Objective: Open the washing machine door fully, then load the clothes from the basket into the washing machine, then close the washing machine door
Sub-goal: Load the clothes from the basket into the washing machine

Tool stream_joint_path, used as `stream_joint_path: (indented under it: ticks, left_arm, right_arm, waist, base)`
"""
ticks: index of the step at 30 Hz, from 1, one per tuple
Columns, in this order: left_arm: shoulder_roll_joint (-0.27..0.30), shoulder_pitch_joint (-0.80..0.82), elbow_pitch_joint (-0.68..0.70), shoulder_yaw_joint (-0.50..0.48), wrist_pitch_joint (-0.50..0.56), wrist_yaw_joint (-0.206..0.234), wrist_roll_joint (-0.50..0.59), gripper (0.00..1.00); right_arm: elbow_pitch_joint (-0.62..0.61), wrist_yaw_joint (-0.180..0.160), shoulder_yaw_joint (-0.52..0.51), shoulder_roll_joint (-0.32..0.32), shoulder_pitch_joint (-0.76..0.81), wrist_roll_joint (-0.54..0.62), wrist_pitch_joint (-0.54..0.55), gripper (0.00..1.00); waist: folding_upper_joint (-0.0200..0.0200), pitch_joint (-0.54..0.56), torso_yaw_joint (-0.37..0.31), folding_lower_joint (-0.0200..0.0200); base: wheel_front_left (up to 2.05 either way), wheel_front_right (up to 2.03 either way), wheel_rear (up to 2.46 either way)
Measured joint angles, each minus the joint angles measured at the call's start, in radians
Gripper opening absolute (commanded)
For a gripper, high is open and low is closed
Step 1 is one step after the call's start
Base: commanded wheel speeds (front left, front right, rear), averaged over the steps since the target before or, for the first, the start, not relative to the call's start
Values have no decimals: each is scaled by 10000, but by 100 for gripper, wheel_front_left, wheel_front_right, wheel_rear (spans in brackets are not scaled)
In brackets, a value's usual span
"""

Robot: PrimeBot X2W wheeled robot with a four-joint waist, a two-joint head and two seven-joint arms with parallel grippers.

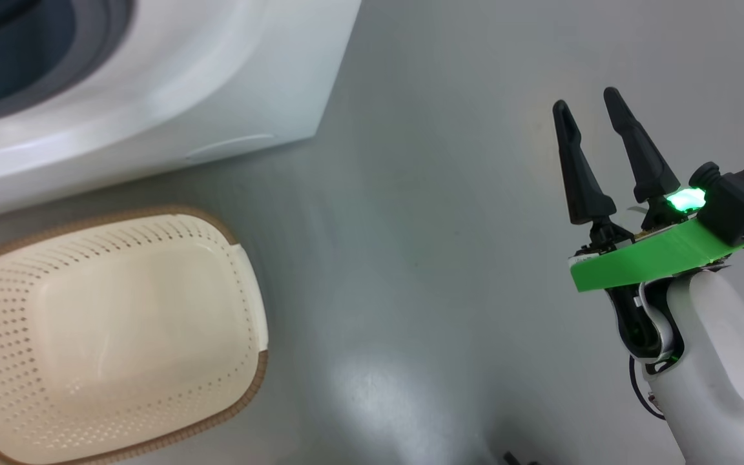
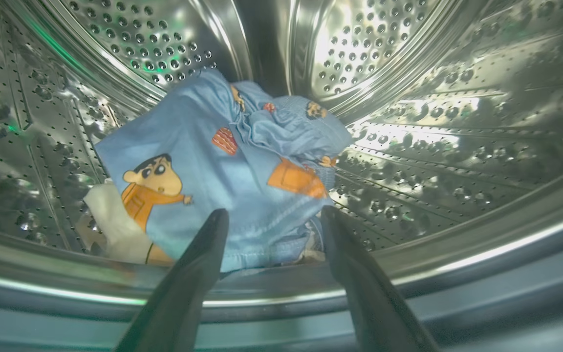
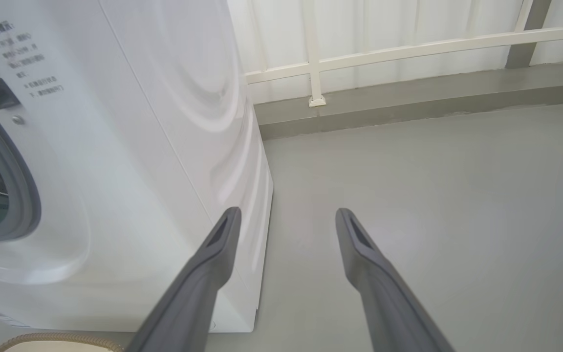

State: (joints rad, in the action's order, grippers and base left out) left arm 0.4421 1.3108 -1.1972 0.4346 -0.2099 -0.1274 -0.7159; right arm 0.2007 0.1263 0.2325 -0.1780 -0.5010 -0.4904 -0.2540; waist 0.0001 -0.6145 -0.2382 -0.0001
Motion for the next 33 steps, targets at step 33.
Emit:
stream_joint_path:
  ticks: [33]
  left_arm:
    - [-1651, -7931, 5595, -2917, -454, 497, 1699, 100]
  right_arm:
    - [639, 0, -73, -581, 1895, -194, 2, 100]
  waist:
    - [0, 4115, 1234, -1]
  base:
    - [0, 0, 0]
